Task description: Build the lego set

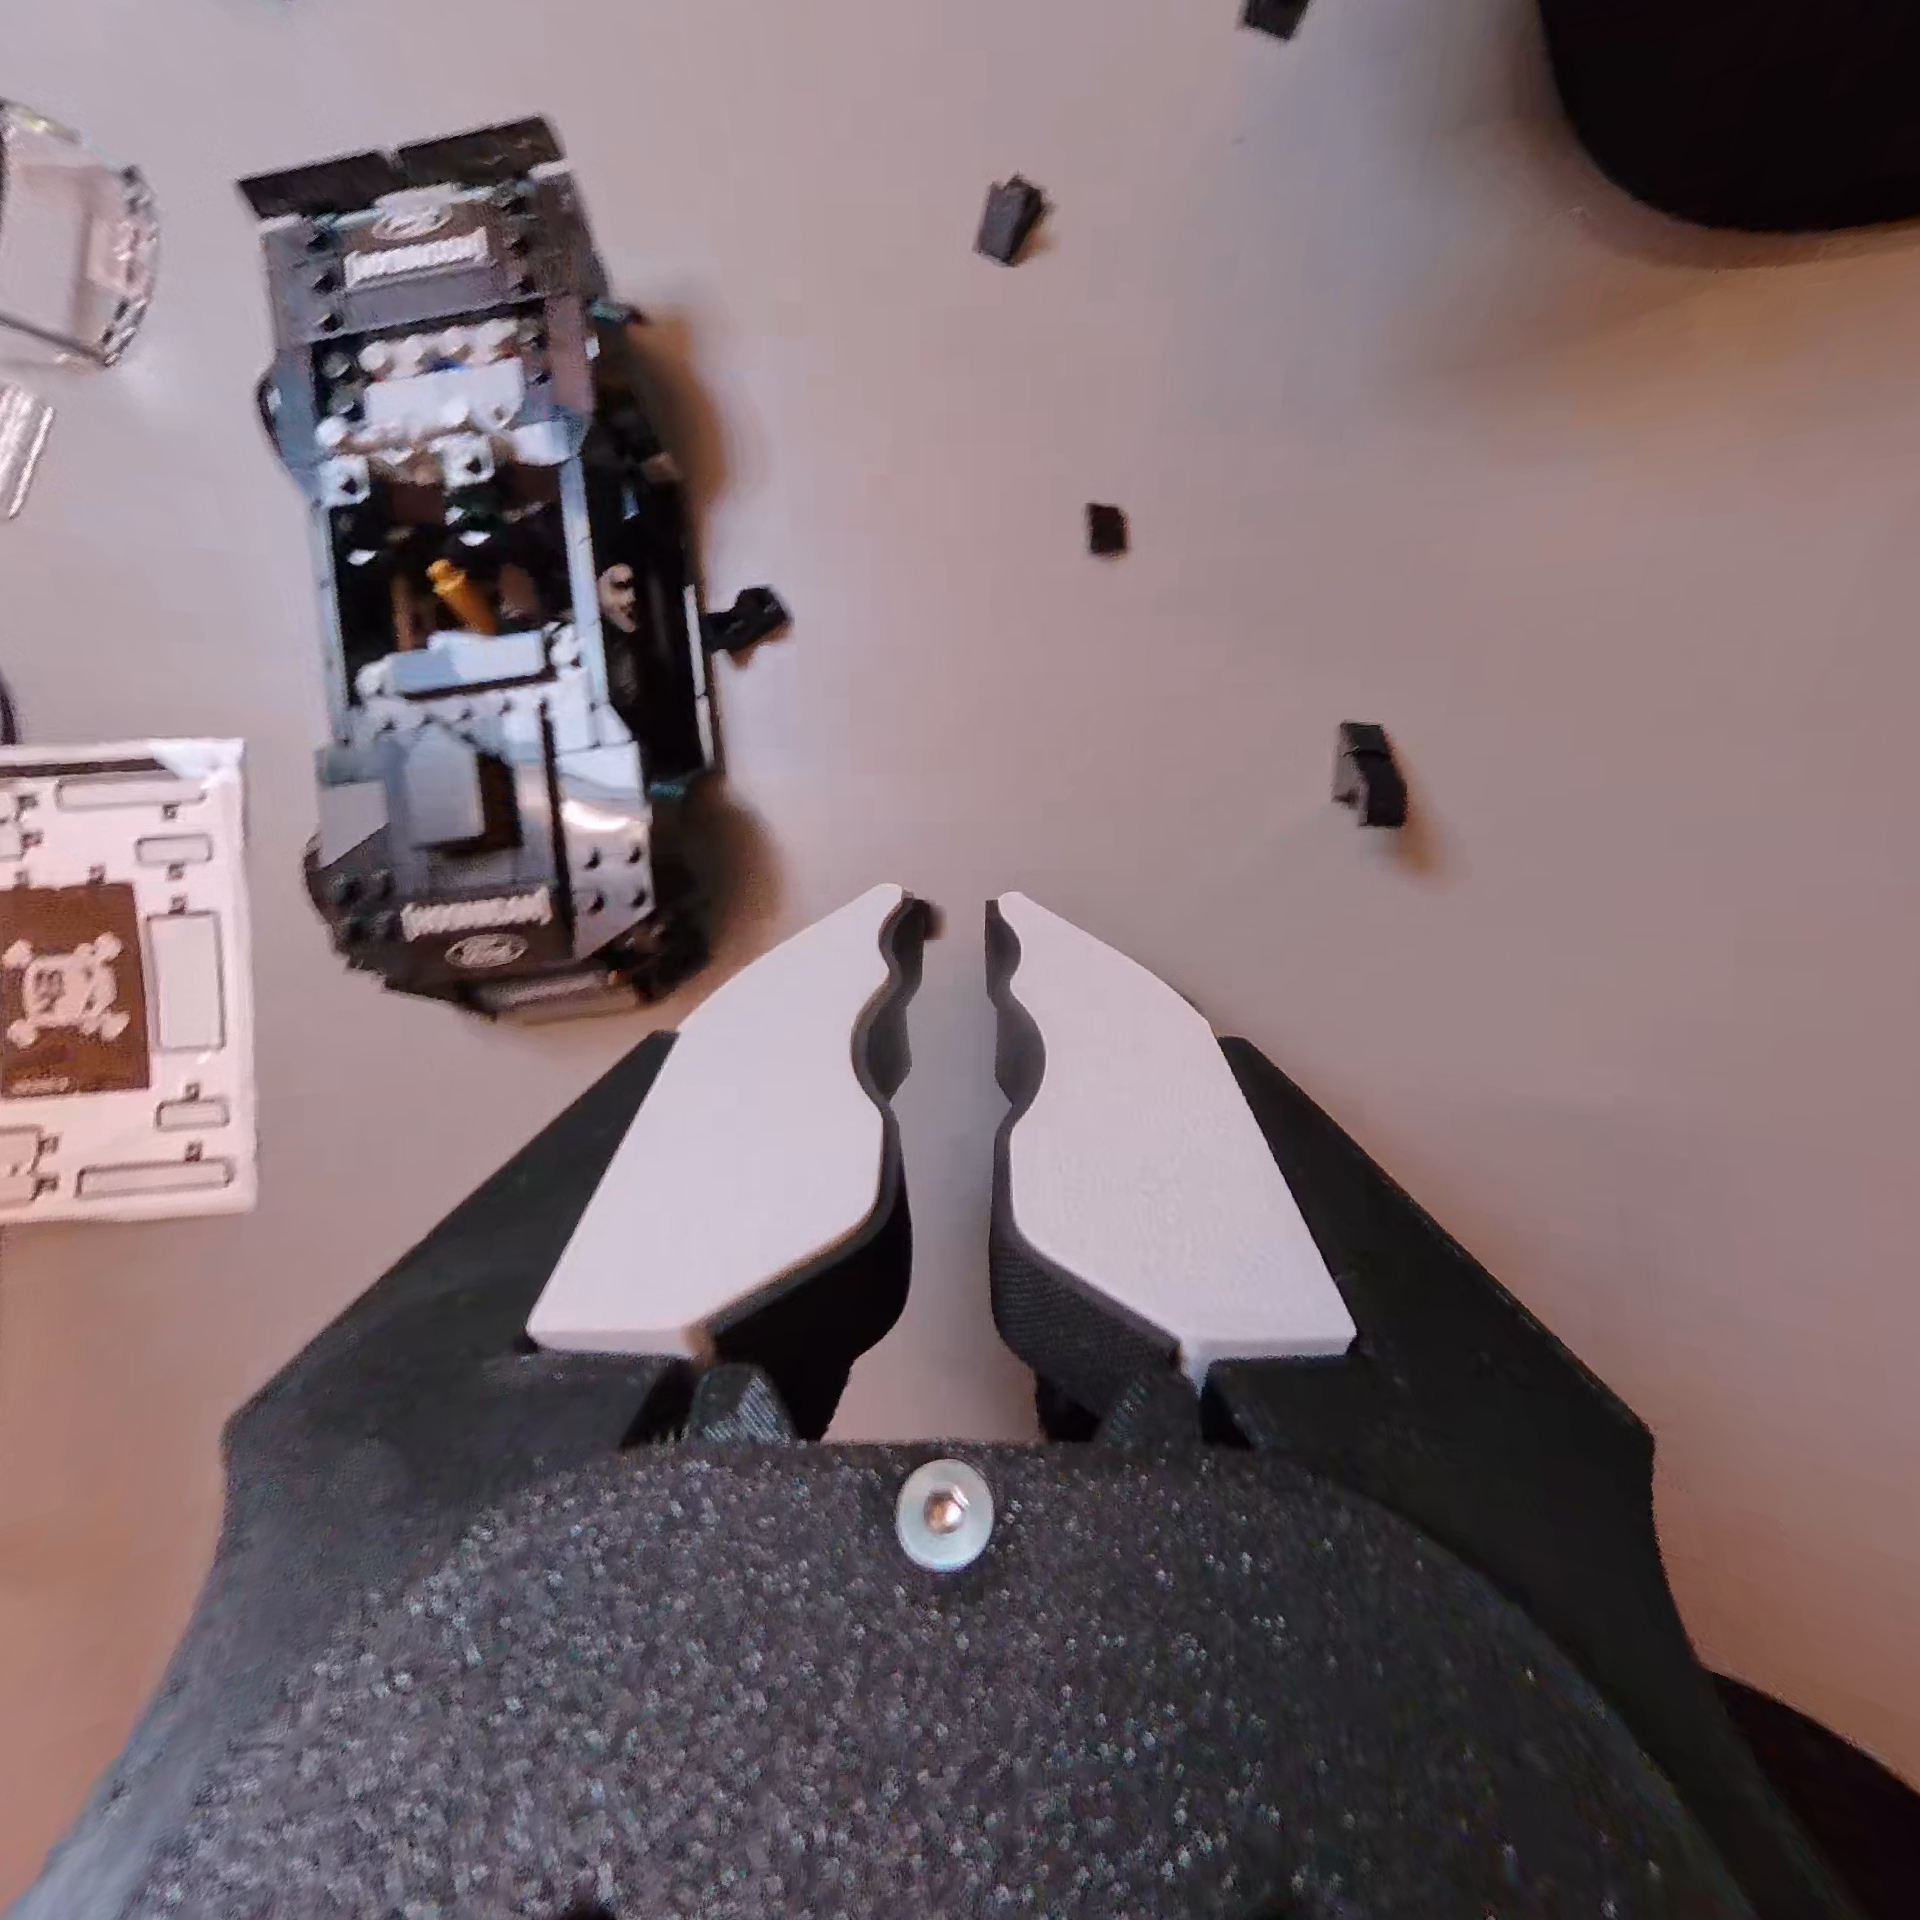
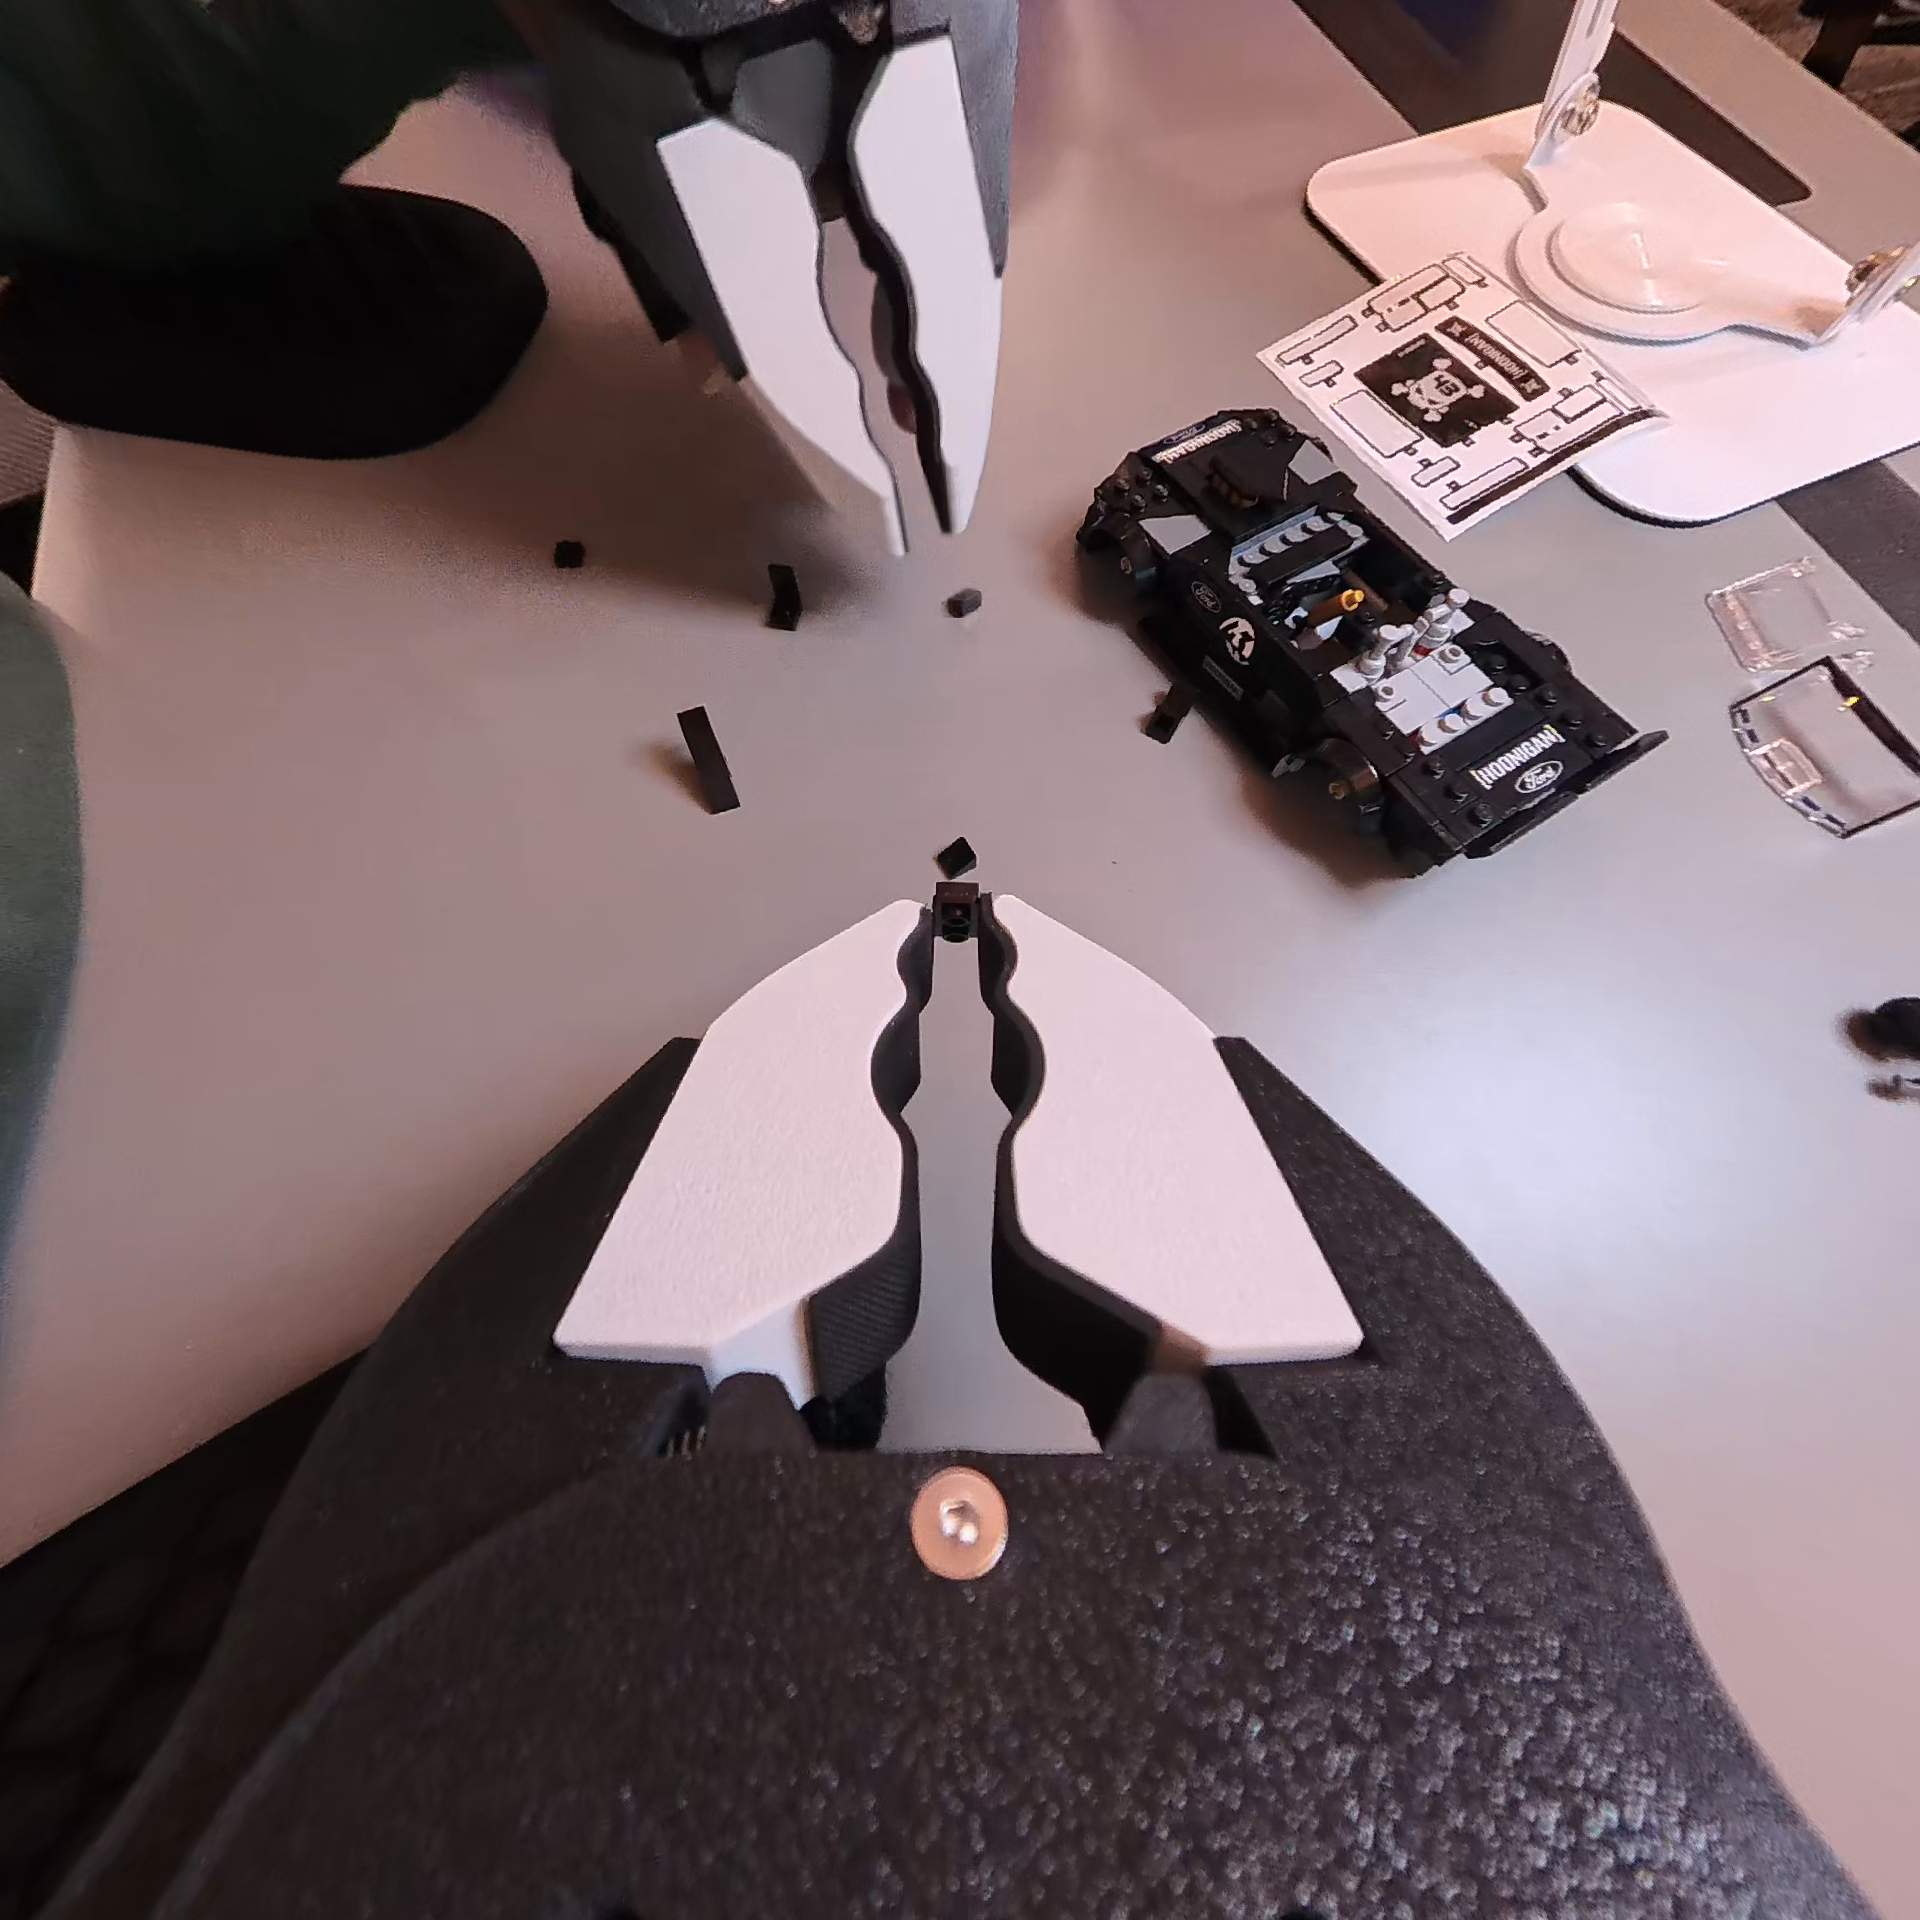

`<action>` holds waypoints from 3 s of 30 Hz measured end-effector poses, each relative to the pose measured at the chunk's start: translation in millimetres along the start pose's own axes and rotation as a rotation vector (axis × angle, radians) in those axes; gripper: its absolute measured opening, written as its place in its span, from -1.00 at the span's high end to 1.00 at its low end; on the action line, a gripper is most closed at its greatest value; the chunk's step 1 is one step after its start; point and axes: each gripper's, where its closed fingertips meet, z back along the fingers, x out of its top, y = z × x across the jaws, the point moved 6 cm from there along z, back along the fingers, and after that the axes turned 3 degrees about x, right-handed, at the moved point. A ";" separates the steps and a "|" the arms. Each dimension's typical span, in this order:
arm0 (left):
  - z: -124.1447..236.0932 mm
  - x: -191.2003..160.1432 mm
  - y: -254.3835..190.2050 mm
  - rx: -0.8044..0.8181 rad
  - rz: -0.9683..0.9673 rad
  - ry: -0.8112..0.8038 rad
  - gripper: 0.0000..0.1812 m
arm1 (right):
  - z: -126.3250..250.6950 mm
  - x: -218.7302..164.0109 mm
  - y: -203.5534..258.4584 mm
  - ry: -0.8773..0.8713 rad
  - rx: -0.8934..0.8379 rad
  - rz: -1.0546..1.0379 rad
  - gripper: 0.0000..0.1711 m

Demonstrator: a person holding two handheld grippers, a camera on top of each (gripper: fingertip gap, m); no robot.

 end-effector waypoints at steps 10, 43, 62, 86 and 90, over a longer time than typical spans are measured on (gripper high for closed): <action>-13.4 -12.3 9.1 -0.020 0.065 0.020 0.85 | -3.2 -0.9 1.0 0.006 0.010 -0.002 0.91; 37.7 1.9 -22.8 0.039 0.071 -0.264 0.91 | -48.8 19.9 49.3 -0.080 0.264 0.031 0.91; 28.6 -19.7 -90.9 -0.079 0.094 -0.270 0.91 | -98.2 15.1 83.6 0.074 0.283 0.083 0.90; -10.7 -7.5 -106.0 -0.150 0.006 -0.196 0.91 | -99.1 3.5 86.0 0.273 0.245 0.255 0.90; -13.1 -4.9 -105.4 -0.155 -0.005 -0.189 0.91 | -98.4 3.2 85.0 0.268 0.241 0.254 0.89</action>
